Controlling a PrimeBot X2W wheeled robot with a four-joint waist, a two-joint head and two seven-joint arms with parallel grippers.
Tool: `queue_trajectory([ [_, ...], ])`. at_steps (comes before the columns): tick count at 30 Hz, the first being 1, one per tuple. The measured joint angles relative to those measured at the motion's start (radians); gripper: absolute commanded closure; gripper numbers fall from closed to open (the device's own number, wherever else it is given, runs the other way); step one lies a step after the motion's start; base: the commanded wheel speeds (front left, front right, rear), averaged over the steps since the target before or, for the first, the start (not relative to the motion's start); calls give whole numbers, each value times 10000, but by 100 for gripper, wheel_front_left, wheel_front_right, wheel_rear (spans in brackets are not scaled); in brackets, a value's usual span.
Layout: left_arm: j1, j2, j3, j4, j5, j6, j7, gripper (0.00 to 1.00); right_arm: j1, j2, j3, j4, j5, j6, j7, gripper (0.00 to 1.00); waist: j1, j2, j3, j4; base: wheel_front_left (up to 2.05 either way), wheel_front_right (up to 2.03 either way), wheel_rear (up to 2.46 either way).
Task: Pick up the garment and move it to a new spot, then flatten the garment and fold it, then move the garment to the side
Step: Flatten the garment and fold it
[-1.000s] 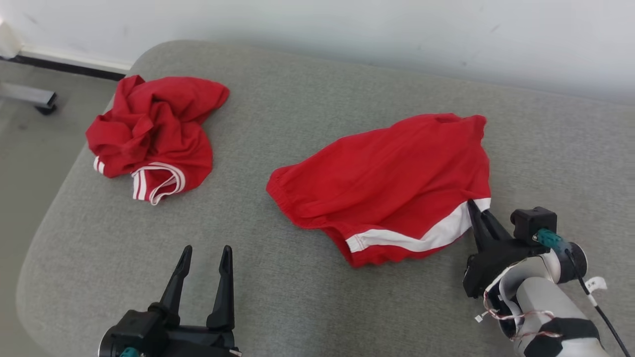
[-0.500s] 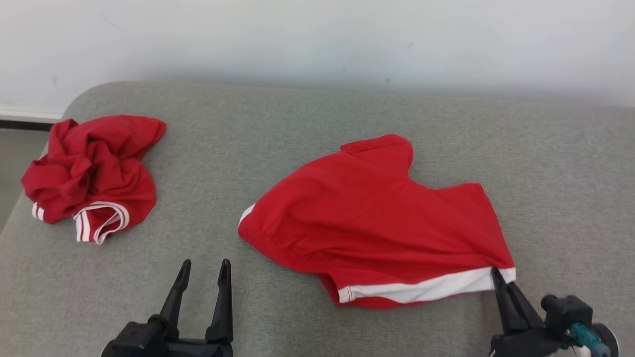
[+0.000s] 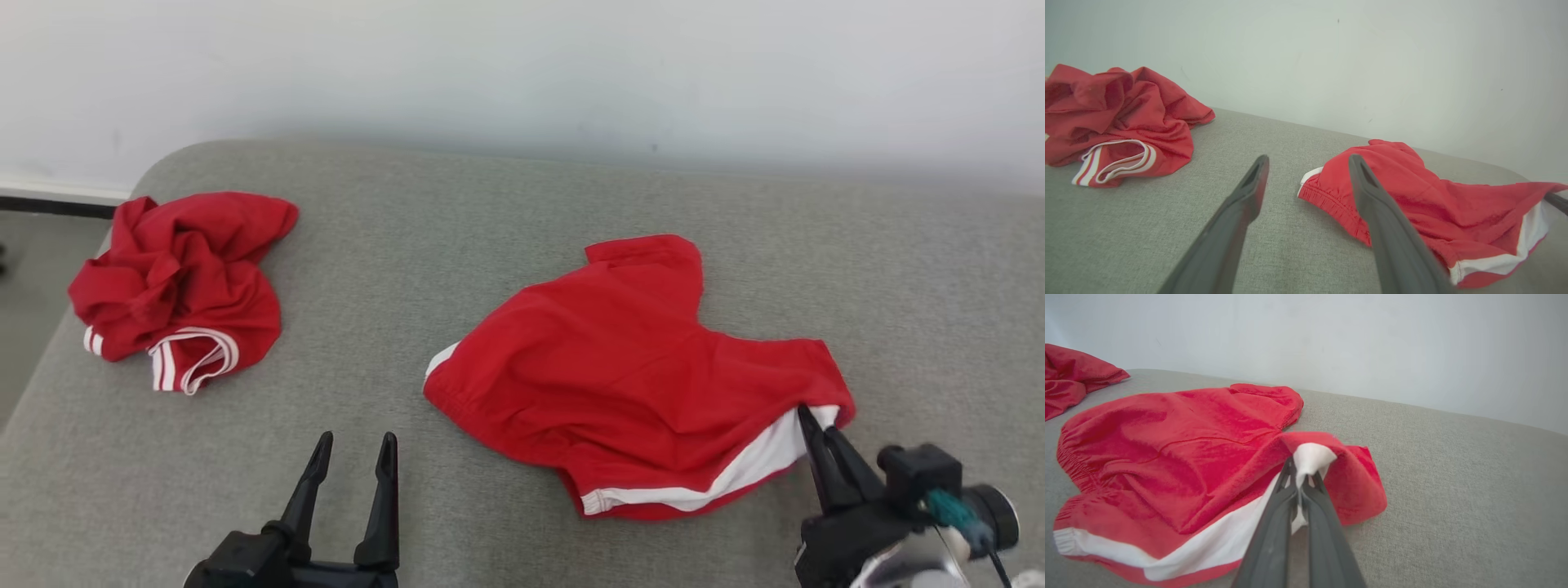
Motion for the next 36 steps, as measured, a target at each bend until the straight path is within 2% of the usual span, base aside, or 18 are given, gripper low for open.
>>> queue_trajectory([
  [7,-58,0,-268,86,-100,10,0,0,-1780,-44,504,2136,-88,0,44,100,1,0,72,727,0,0,0],
  [12,-66,0,-441,94,-196,56,0,0,-3089,-8,984,4027,-56,0,-372,100,1,0,173,1220,0,0,0],
  [14,-67,0,-466,94,-207,82,0,0,-3516,46,1170,4800,-12,0,-474,58,2,0,227,1359,0,0,0],
  [15,-69,0,-477,96,-213,82,0,0,-3666,77,1254,5154,27,0,-533,0,2,0,253,1412,0,0,0],
  [19,-69,0,-479,90,-280,138,0,0,-4072,176,1572,5954,222,0,-1141,0,1,0,320,1447,0,0,0],
  [25,-53,0,-318,63,-259,174,0,0,-4033,146,1739,5883,556,0,-1540,0,2,0,267,1140,0,0,0],
  [30,-2,0,-40,40,-48,157,0,0,-3396,-21,1666,4579,865,0,-1590,0,2,0,136,613,0,0,0],
  [36,21,-2,288,-31,86,104,0,0,-2113,-192,1003,2654,882,0,-1616,0,1,0,13,-83,0,0,0],
])
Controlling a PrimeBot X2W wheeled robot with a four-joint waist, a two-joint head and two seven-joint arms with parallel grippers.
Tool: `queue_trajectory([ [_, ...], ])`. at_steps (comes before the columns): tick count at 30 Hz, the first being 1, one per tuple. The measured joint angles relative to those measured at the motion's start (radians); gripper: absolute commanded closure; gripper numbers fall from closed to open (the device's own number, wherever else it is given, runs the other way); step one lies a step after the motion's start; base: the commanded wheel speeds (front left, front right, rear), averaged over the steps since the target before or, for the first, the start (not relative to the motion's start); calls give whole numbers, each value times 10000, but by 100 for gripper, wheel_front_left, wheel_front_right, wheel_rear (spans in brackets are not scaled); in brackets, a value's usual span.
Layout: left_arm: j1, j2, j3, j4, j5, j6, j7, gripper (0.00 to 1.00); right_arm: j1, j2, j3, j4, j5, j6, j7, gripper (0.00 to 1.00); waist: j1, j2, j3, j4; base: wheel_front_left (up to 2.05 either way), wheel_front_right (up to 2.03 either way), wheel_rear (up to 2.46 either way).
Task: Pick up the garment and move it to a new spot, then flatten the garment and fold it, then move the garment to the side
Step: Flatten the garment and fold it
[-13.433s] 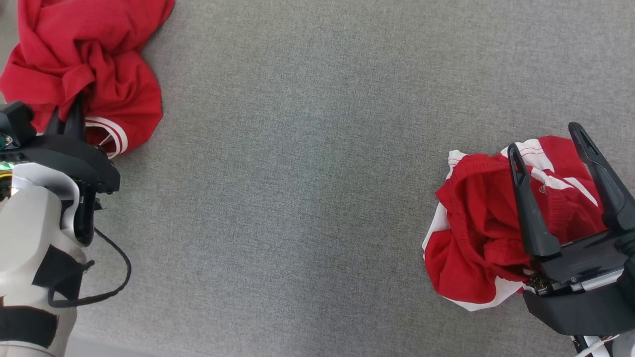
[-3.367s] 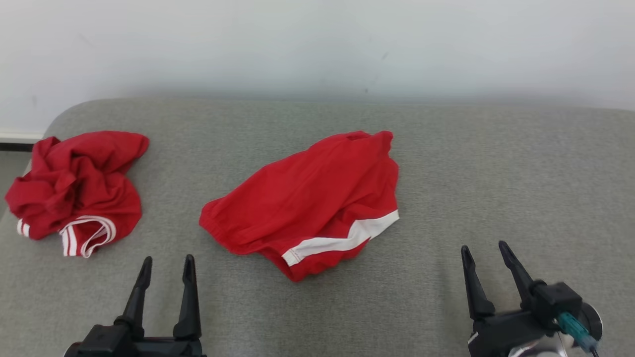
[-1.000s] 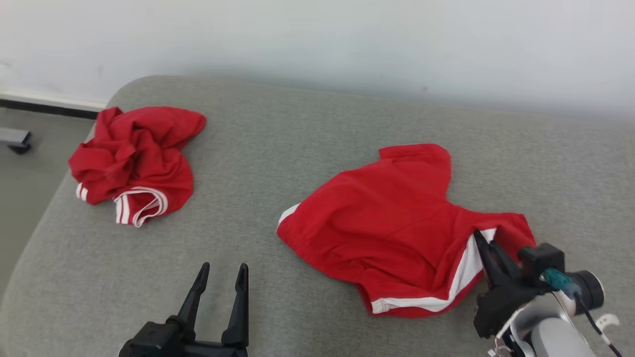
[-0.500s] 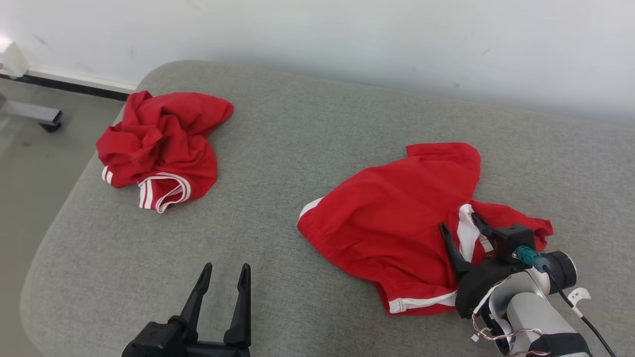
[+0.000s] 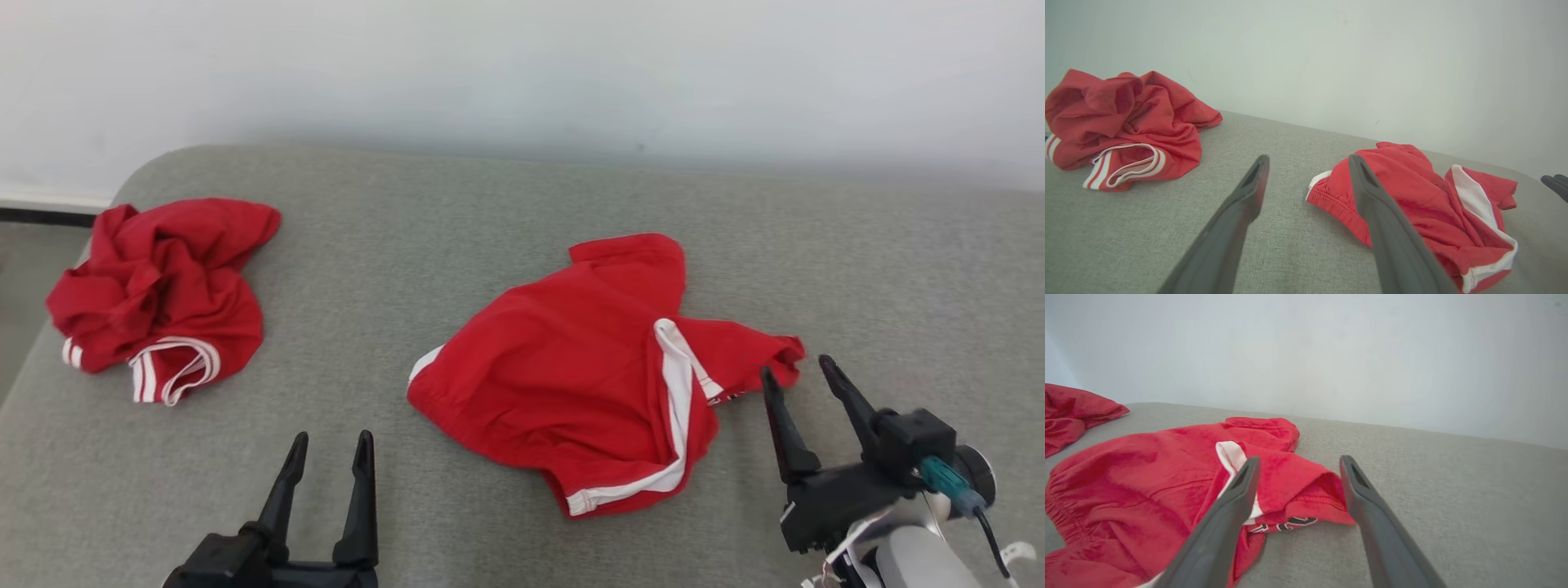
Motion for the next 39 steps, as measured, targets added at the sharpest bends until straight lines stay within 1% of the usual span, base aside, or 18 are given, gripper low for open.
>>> queue_trajectory([
  [6,165,2,353,-10,125,-35,0,0,1174,238,-709,-1300,-188,0,2,0,0,-1,-129,-663,0,0,0],
  [11,183,0,525,-15,194,-107,0,0,2027,445,-1254,-1958,-332,0,2,0,0,0,-245,-1058,0,0,0],
  [16,241,2,640,-31,272,-119,0,0,2678,673,-1526,-2418,-445,0,2,0,-1,0,-376,-1212,0,0,0],
  [21,392,2,746,10,347,-171,0,0,2802,771,-1534,-2418,-462,0,2,0,-1,0,-505,-1216,0,0,0],
  [24,390,4,692,38,349,-196,0,0,2544,734,-1172,-2092,-454,0,25,0,-1,0,-557,-1090,0,0,0],
  [29,383,4,512,56,336,-199,0,0,1727,629,-844,-1327,-355,0,169,0,0,0,-554,-803,0,0,0],
  [39,287,4,58,88,236,-209,0,0,-174,332,-462,1292,119,0,194,0,0,0,-277,-61,0,0,0],
])
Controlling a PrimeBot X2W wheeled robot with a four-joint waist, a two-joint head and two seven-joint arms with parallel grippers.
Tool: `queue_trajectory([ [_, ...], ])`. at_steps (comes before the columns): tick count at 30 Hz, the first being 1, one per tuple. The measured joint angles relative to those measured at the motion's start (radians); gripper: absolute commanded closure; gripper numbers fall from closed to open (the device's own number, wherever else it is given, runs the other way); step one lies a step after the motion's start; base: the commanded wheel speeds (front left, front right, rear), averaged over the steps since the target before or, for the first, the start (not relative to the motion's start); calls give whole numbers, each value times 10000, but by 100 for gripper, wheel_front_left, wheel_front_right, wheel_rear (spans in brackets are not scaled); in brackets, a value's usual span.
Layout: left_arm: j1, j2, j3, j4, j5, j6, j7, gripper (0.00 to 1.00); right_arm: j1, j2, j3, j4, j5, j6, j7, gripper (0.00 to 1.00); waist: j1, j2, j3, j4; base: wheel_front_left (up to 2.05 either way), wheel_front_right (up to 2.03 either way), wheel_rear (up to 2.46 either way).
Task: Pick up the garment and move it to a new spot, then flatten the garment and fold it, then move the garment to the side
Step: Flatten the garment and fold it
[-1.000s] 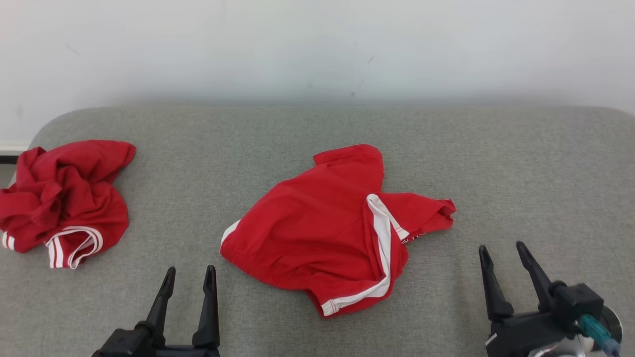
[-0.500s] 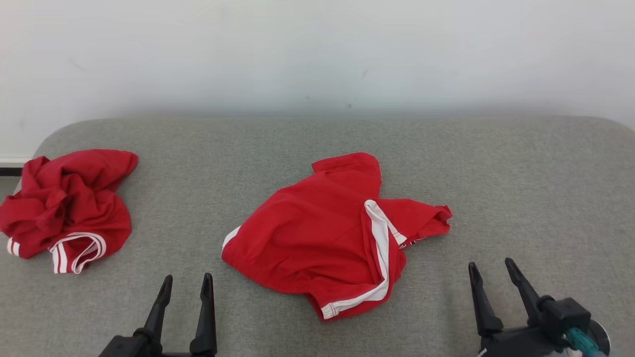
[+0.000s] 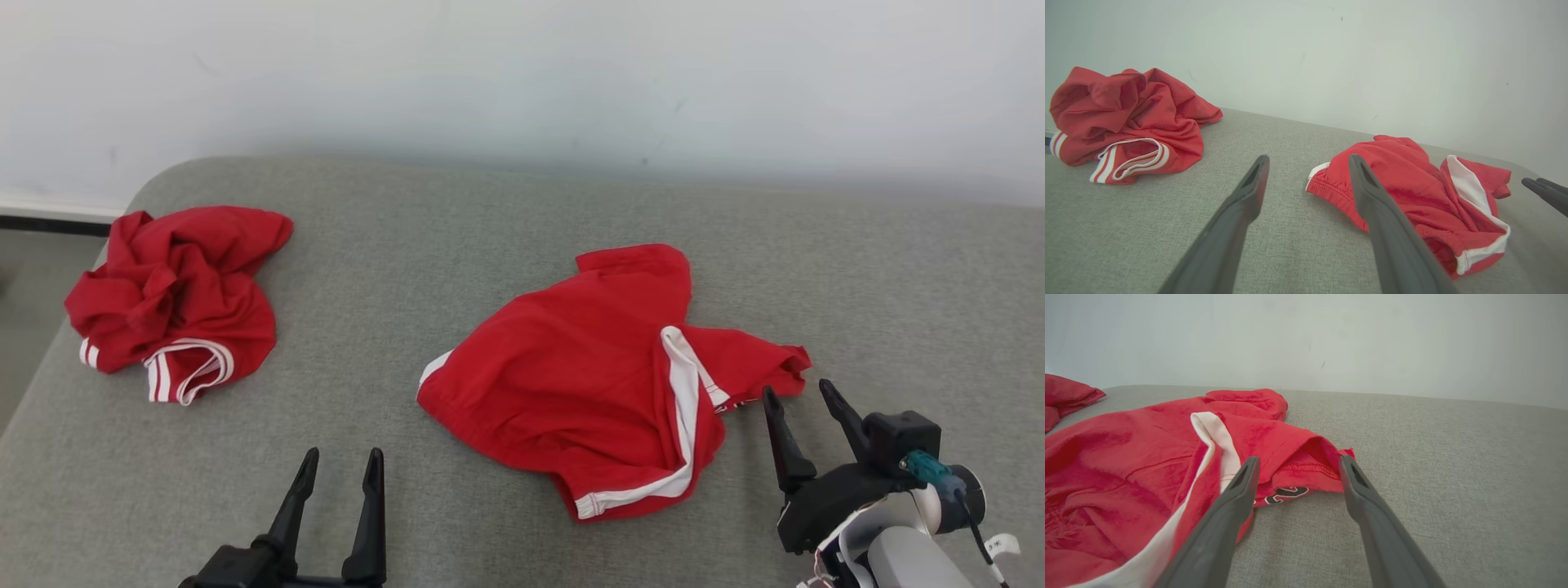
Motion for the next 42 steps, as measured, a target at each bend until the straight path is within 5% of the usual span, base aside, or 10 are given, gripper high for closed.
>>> queue_trajectory([
  [9,-331,0,-217,15,-69,2,0,0,-1259,-138,276,1613,522,0,-140,0,0,0,471,688,0,0,0],
  [10,-336,0,-215,17,-71,2,0,0,-1378,-123,286,1739,617,0,-151,25,1,0,528,745,0,0,0],
  [11,-335,0,-207,23,-73,8,0,0,-1469,-113,311,1837,706,0,-153,80,1,0,580,792,0,0,0],
  [12,-336,0,-205,21,-75,13,0,0,-1557,-96,328,1931,794,0,-153,100,1,1,627,831,0,0,0],
  [20,-271,-2,-69,27,-142,109,0,0,-1387,-180,648,696,918,0,-169,100,1,0,639,623,0,0,0],
  [28,-48,-2,25,-2,-221,159,0,0,500,-1072,569,-1392,844,0,-192,100,0,0,353,-197,0,0,0],
  [34,-58,-4,-54,-4,-234,184,0,0,1554,-1708,178,-2796,755,0,405,100,0,1,260,-718,0,0,0],
  [42,-63,-4,-111,61,-234,174,0,0,2475,-1766,-497,-3923,591,0,1331,100,0,0,280,-683,0,0,0],
])
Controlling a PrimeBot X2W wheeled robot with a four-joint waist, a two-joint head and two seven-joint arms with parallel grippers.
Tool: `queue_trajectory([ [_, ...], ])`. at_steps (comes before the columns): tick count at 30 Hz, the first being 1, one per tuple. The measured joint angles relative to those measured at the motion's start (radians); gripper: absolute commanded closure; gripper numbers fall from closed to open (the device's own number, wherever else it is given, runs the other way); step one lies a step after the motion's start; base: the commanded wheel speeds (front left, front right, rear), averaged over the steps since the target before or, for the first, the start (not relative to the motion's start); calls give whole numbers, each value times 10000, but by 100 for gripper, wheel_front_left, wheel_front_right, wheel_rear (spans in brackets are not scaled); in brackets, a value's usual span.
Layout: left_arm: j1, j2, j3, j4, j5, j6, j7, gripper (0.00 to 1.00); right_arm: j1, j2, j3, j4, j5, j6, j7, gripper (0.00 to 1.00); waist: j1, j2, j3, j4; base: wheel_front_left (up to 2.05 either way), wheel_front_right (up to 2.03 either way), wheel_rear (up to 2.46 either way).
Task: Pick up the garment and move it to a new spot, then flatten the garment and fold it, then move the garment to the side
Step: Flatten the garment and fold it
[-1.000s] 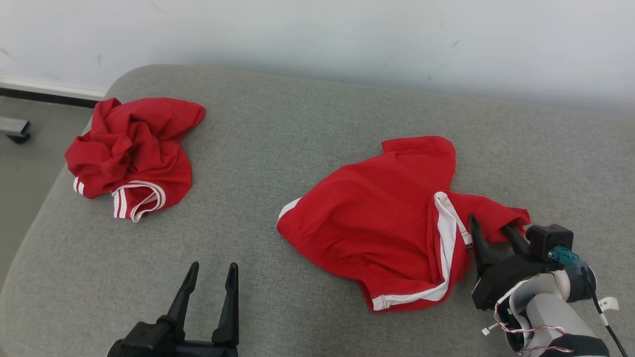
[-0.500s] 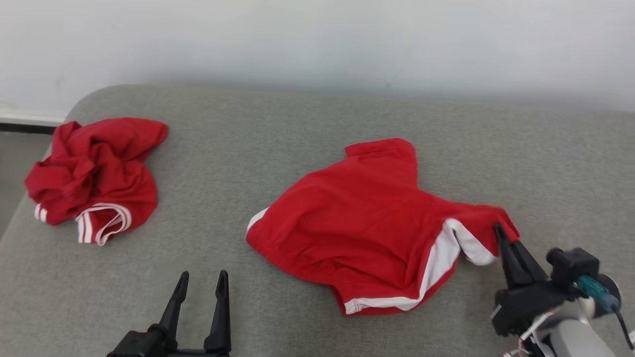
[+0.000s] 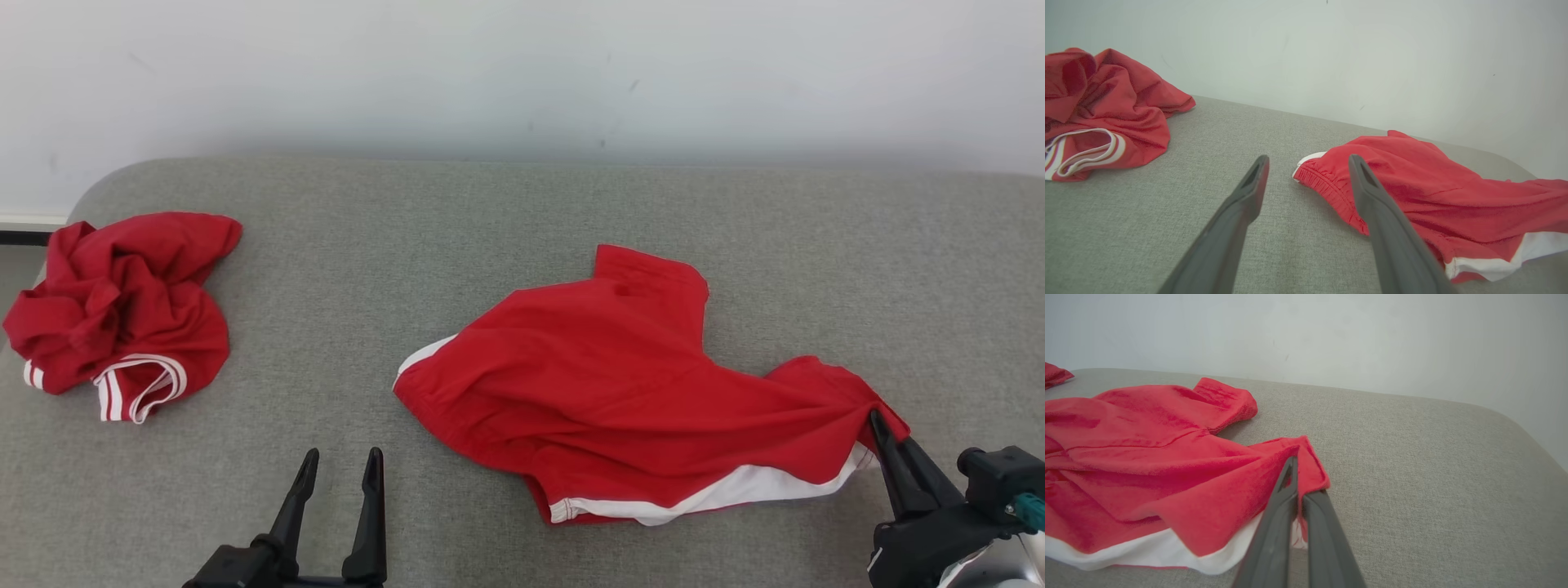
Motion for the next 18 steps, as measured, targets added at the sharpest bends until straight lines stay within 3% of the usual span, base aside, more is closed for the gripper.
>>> queue_trajectory([
  [8,-43,0,-58,54,-13,-54,0,0,-820,98,360,997,-17,0,274,100,0,0,6,296,0,0,0],
  [16,-258,0,-284,109,-13,-82,0,0,-2951,221,1264,3992,-297,0,-29,100,0,0,158,637,0,0,0],
  [17,-258,0,-311,117,-13,-84,0,0,-3144,265,1352,4387,-299,0,-63,91,0,0,176,678,0,0,0],
  [18,-256,0,-305,127,-13,-84,0,0,-3309,318,1415,4738,-301,0,-157,75,1,0,191,711,0,0,0],
])
